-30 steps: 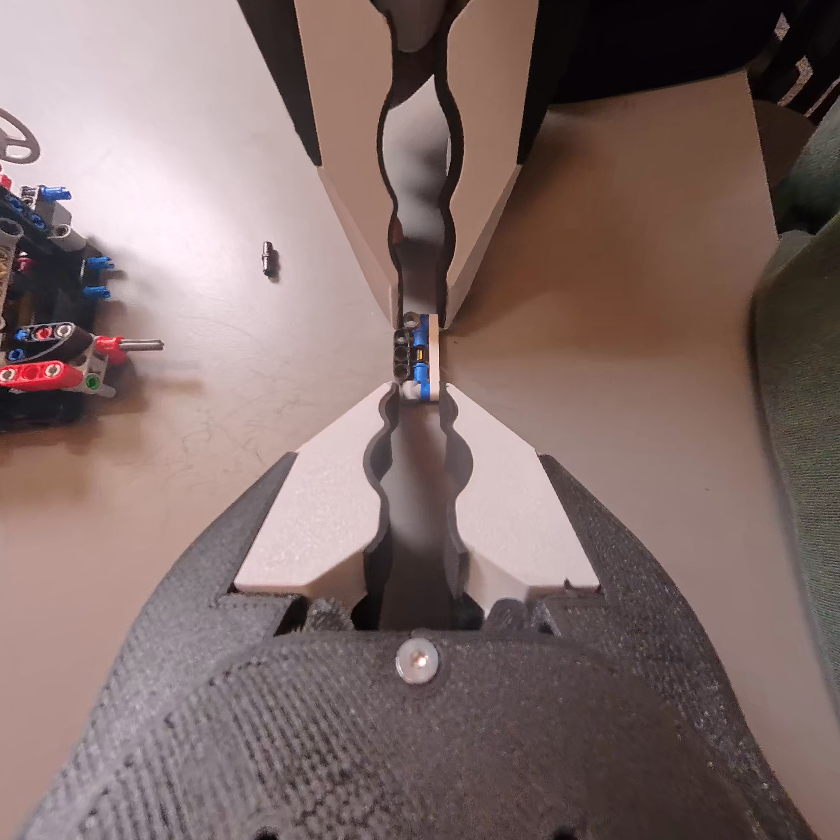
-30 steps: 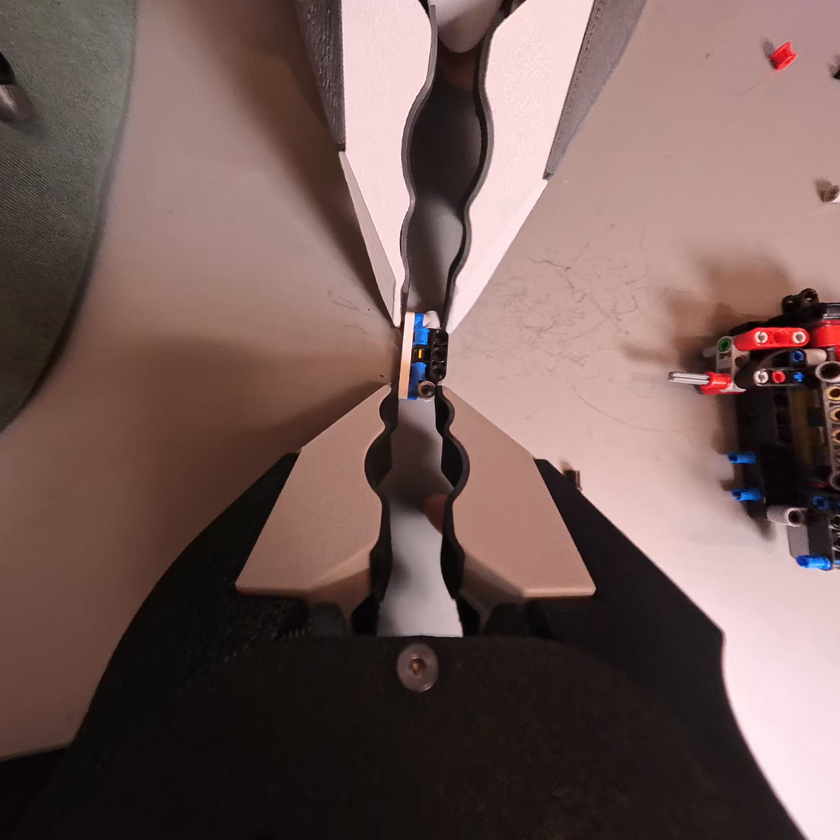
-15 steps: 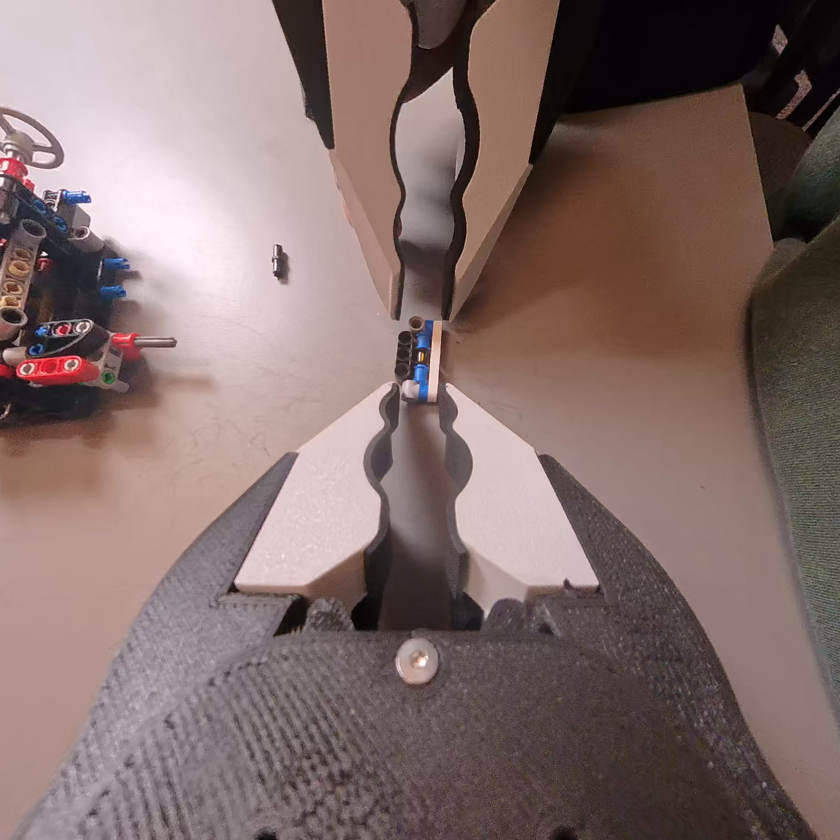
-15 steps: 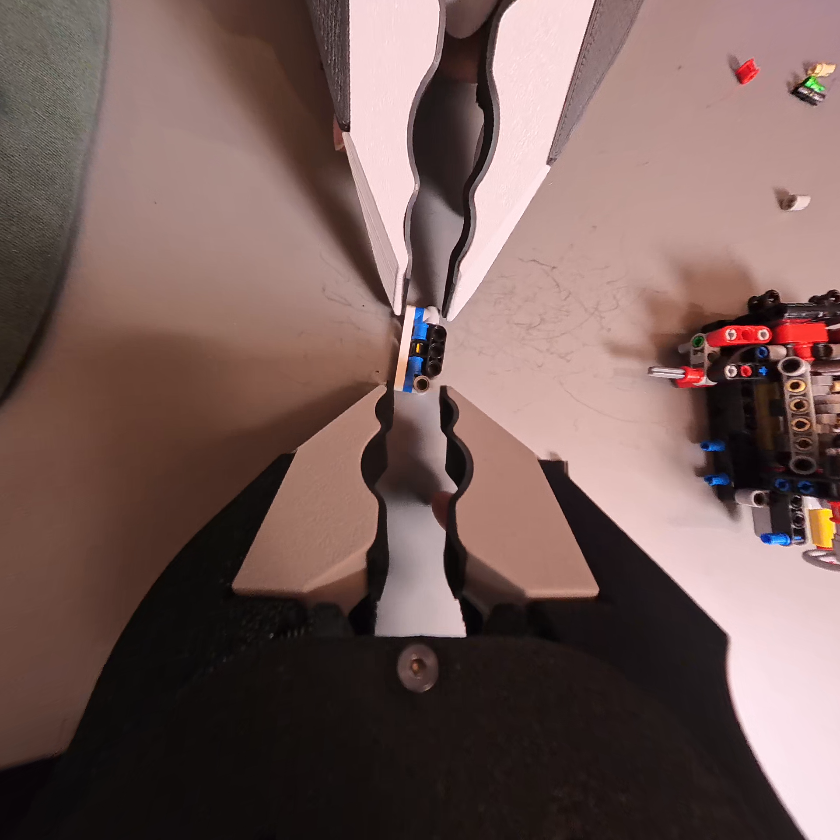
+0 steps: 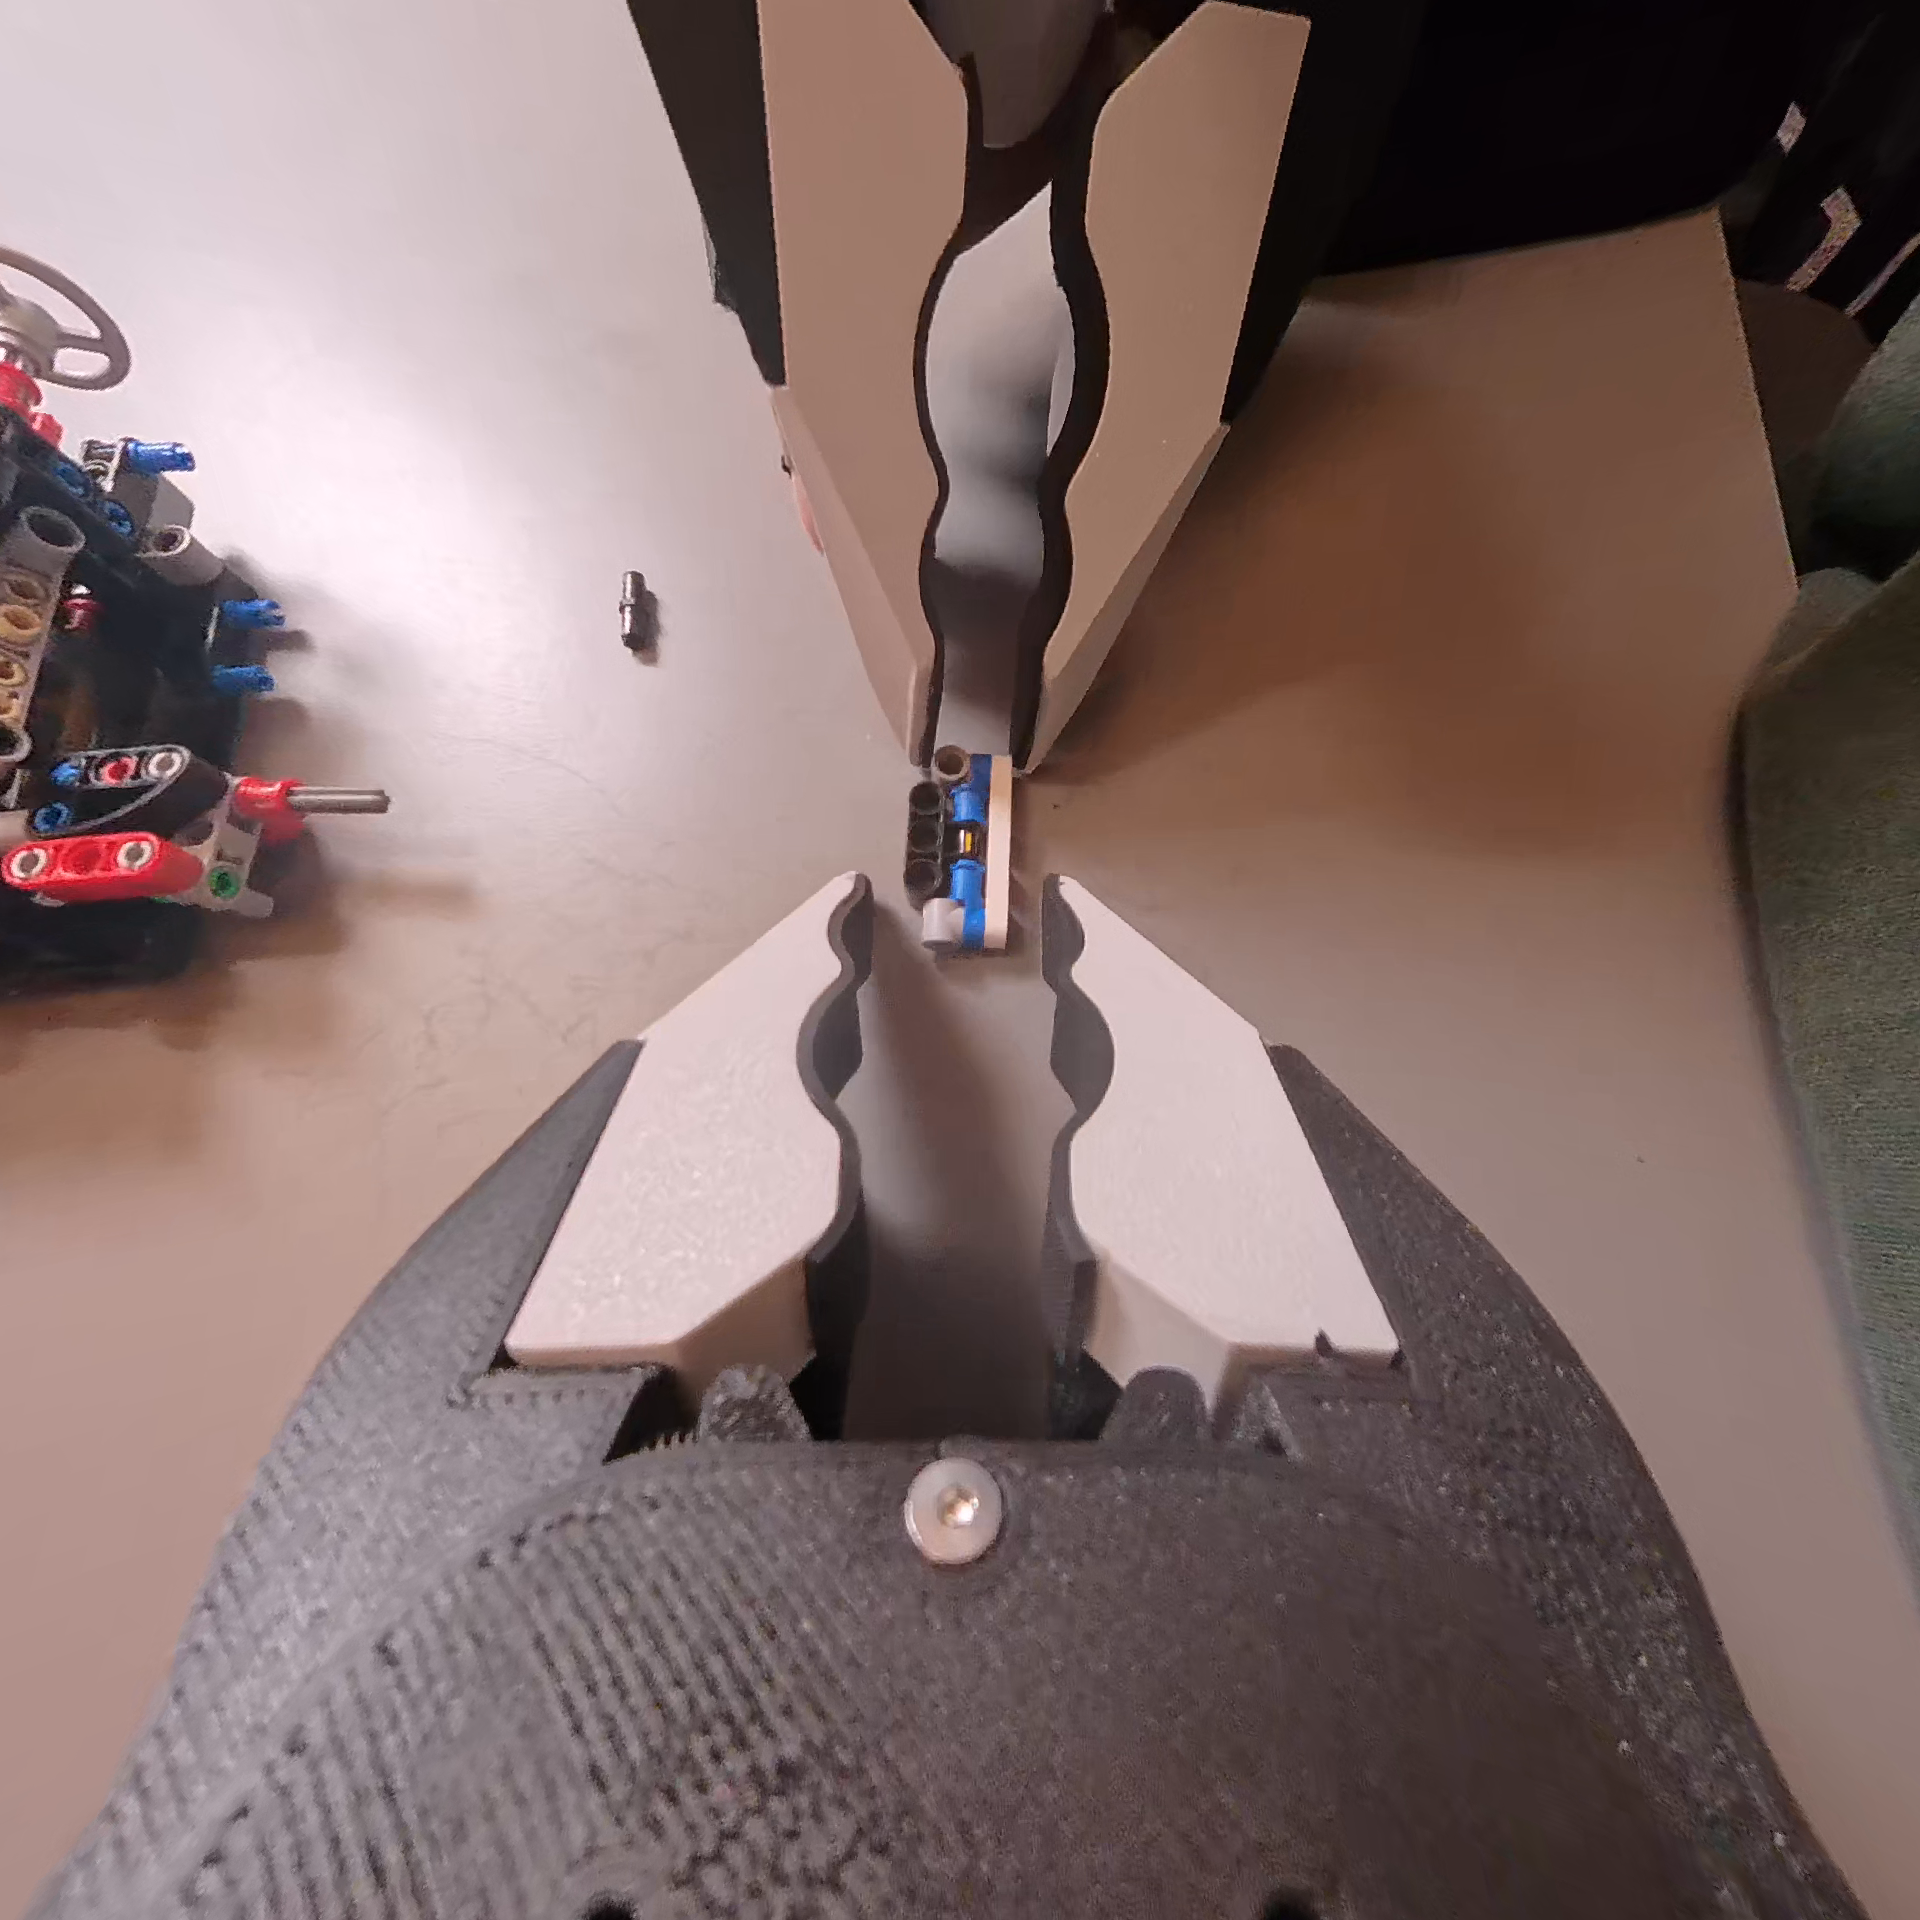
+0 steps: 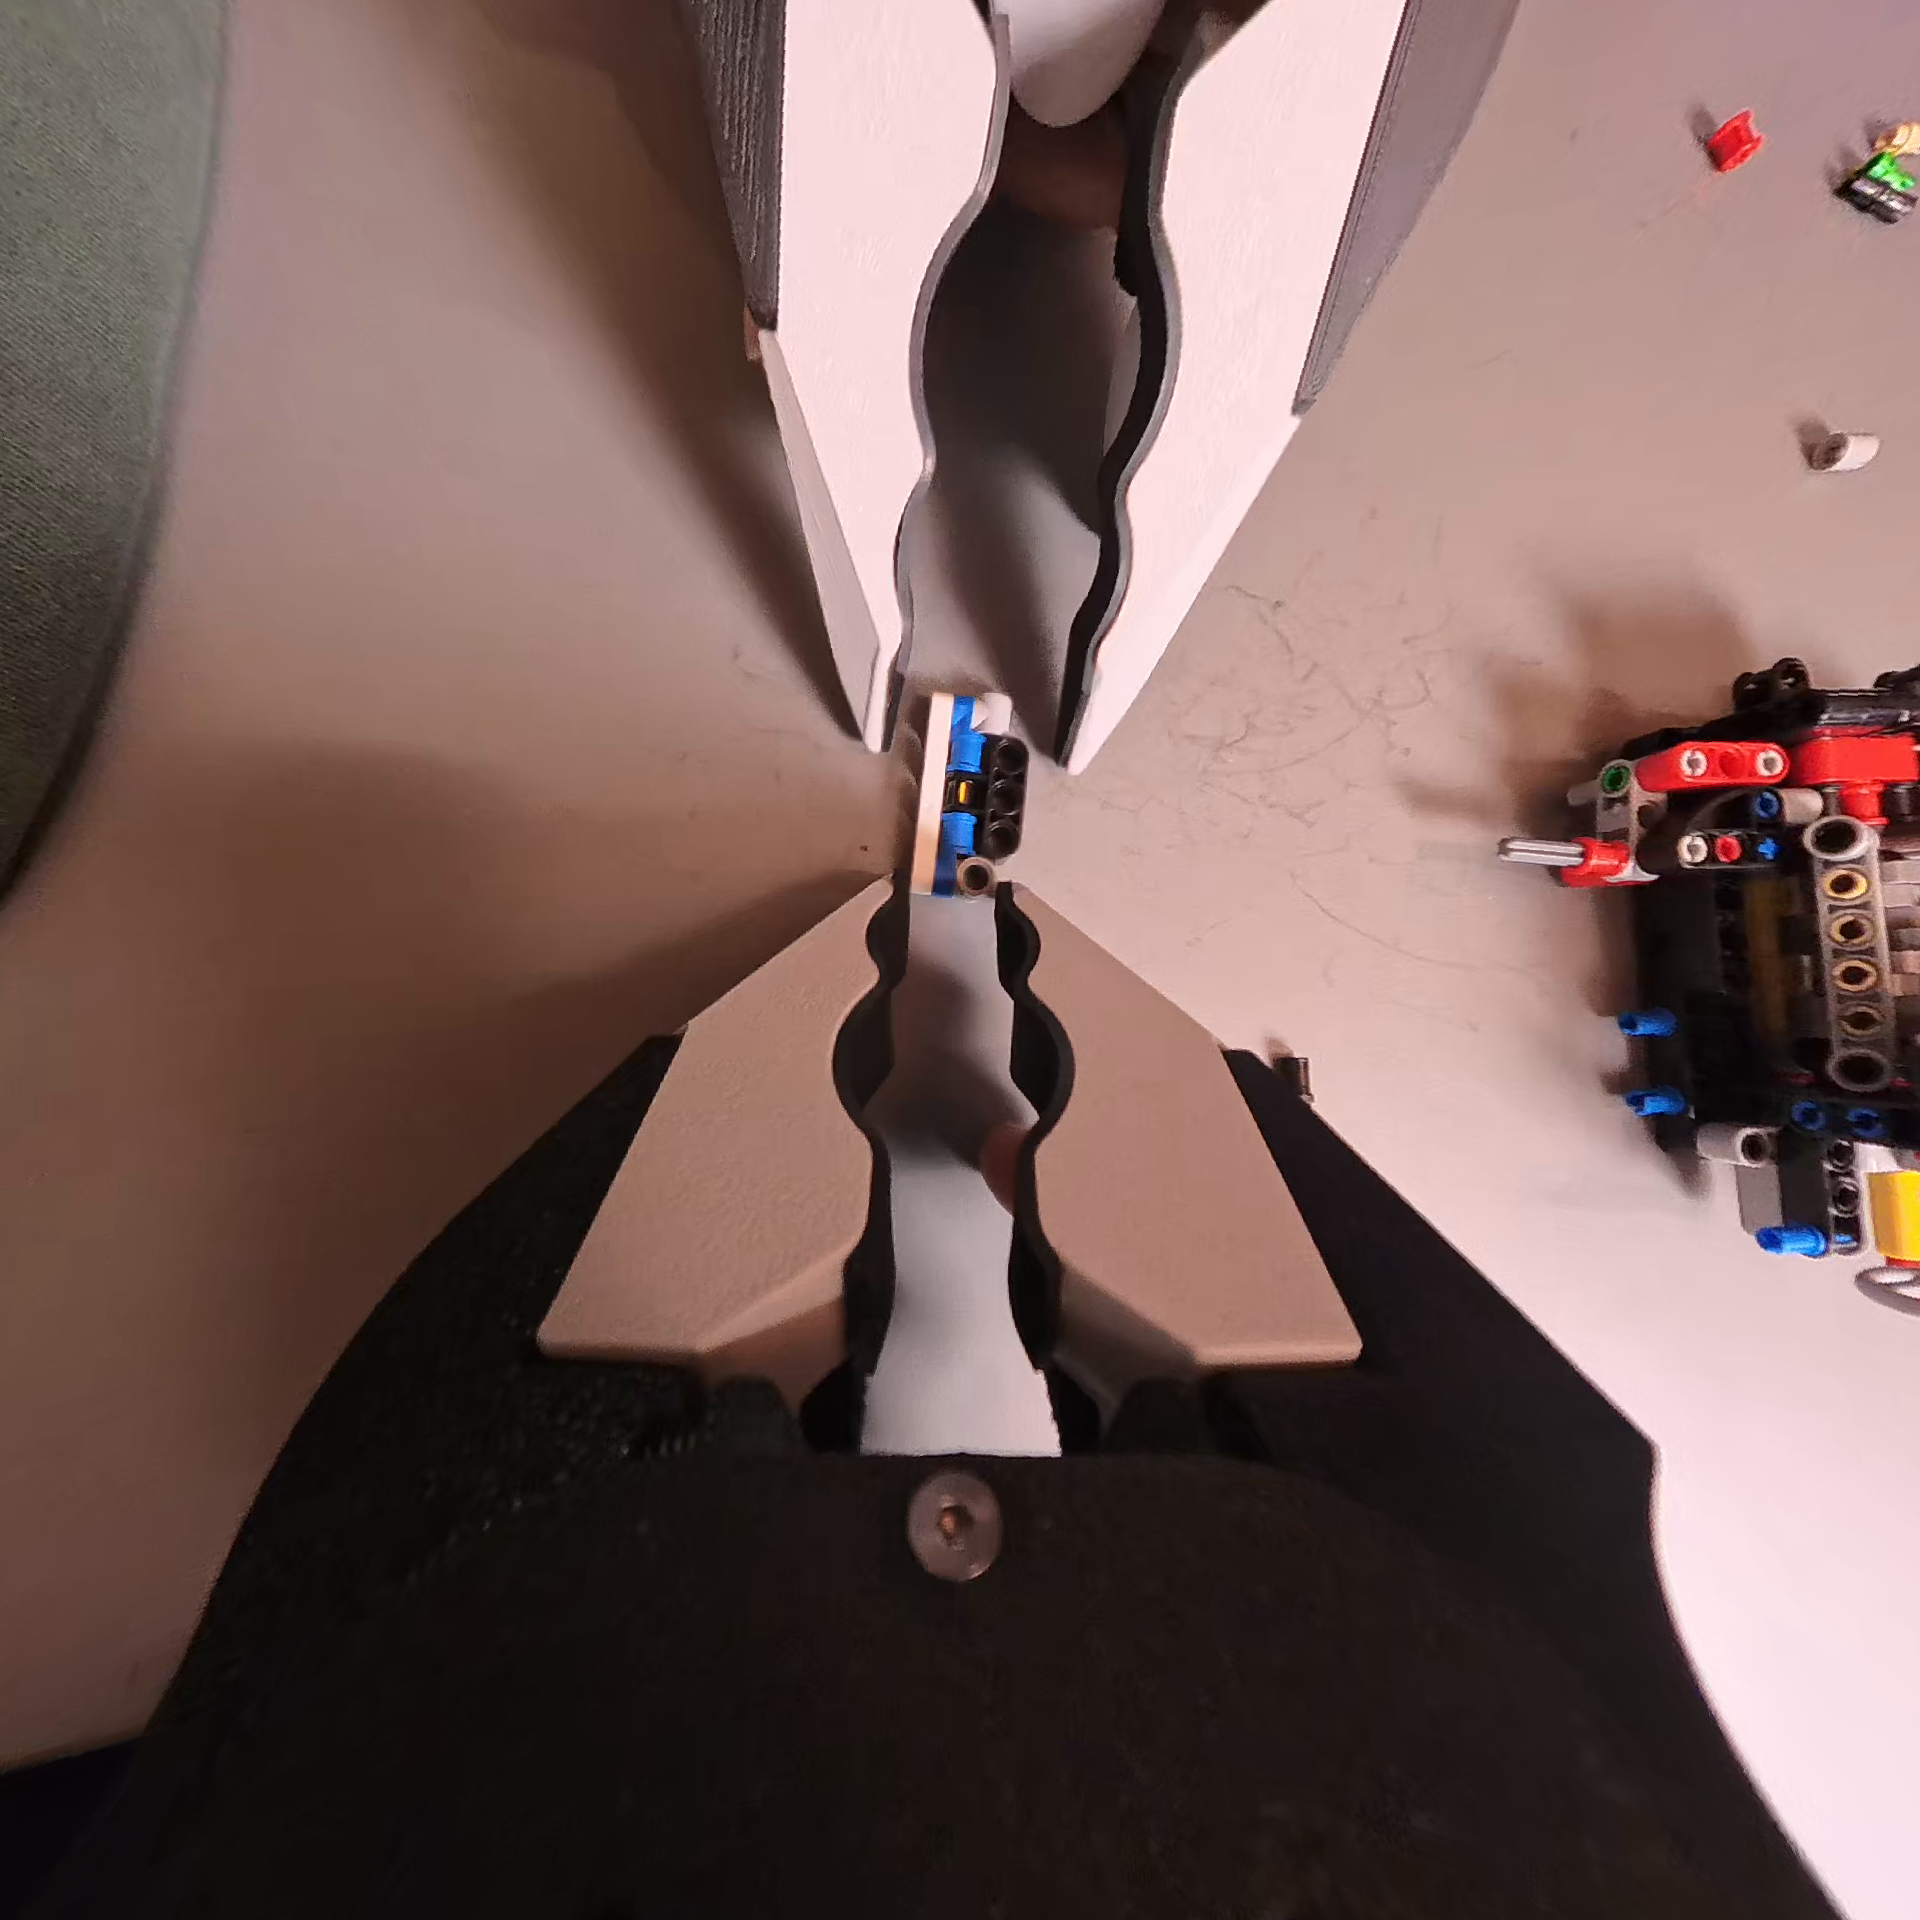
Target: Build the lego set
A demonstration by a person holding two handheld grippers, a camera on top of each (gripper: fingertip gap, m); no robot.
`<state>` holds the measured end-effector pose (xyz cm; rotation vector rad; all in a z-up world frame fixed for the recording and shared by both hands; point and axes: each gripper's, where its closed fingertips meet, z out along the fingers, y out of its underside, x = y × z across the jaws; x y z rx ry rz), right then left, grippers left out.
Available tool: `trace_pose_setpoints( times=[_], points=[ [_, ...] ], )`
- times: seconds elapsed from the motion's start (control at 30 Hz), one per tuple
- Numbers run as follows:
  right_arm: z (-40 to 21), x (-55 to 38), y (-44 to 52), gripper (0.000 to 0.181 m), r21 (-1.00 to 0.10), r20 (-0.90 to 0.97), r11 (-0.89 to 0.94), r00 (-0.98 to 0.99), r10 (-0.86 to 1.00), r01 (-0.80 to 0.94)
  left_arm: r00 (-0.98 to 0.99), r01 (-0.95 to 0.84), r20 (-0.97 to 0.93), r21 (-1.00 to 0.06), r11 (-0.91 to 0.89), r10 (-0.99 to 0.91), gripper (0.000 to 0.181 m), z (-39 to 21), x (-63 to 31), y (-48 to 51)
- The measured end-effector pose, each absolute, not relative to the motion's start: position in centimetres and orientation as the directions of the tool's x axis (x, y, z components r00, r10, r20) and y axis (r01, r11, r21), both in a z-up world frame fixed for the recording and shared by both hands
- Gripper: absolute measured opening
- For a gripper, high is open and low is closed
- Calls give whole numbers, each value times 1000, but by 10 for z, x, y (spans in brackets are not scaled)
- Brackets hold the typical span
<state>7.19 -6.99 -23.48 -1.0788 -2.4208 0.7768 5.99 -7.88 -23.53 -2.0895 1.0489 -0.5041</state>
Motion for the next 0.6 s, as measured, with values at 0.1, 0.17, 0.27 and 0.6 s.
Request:
trace_pose_setpoints(
  times=[0.1, 0.17, 0.27, 0.6],
  points=[
    [-235, 72, -71, 14, -617, 121, 560, -636, 762, 553, 583, -531, 5, -755, -386, -812, 27, -235, 64, -78],
    [-235, 71, -72, 14, -617, 126, 565, -639, 759, 549, 577, -538, -2, -754, -378, -817, 21, -235, 67, -79],
    [-234, 71, -73, 14, -617, 138, 570, -639, 757, 542, 582, -550, -27, -749, -369, -813, 19, -235, 65, -77],
    [-203, 57, -50, 19, -777, 79, 365, -495, 865, 513, 632, -546, -236, -812, -208, -738, 18, -203, 50, -59]
  ],
)
